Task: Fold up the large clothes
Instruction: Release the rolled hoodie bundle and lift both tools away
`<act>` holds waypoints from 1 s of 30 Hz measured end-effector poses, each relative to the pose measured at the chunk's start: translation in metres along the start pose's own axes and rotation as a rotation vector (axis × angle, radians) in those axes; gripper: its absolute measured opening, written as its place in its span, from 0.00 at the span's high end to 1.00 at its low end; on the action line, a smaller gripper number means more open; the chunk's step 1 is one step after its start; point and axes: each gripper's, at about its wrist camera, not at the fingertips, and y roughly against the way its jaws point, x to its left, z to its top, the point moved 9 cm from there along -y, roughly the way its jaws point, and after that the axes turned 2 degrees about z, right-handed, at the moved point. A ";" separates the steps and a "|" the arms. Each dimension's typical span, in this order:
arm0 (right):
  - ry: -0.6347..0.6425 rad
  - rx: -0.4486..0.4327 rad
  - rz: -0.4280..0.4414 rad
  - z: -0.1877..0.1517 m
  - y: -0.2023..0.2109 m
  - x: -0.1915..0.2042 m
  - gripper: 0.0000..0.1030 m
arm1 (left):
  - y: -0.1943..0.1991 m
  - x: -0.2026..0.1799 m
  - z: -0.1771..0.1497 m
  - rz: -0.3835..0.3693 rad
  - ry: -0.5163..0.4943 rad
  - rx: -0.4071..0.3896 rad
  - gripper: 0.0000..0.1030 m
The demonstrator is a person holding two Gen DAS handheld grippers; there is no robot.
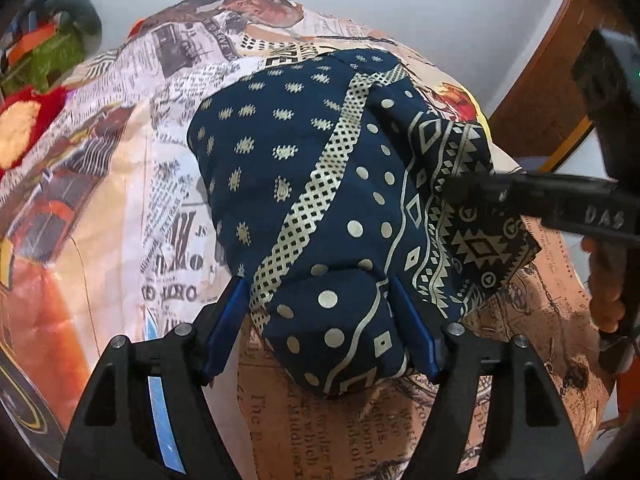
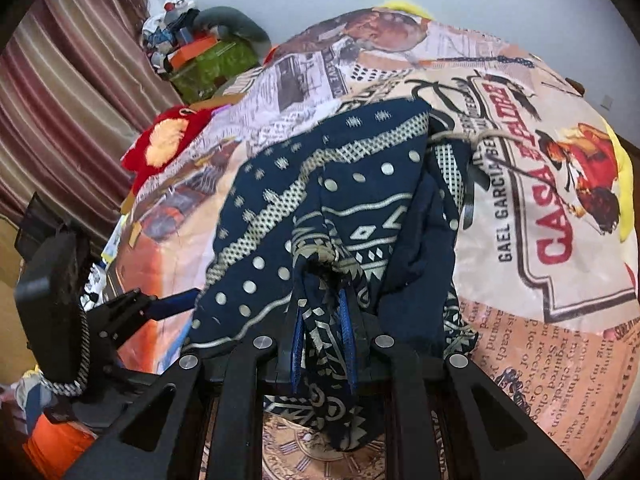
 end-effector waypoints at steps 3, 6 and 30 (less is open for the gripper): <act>0.043 0.088 0.004 -0.016 -0.016 -0.001 0.87 | 0.000 -0.002 -0.008 -0.004 -0.005 0.004 0.30; 0.098 0.144 -0.024 -0.036 -0.034 -0.007 0.87 | 0.004 -0.009 -0.017 -0.020 -0.010 0.024 0.30; 0.211 -0.072 -0.023 0.014 0.017 0.057 0.87 | 0.010 -0.008 -0.032 -0.006 -0.019 0.024 0.25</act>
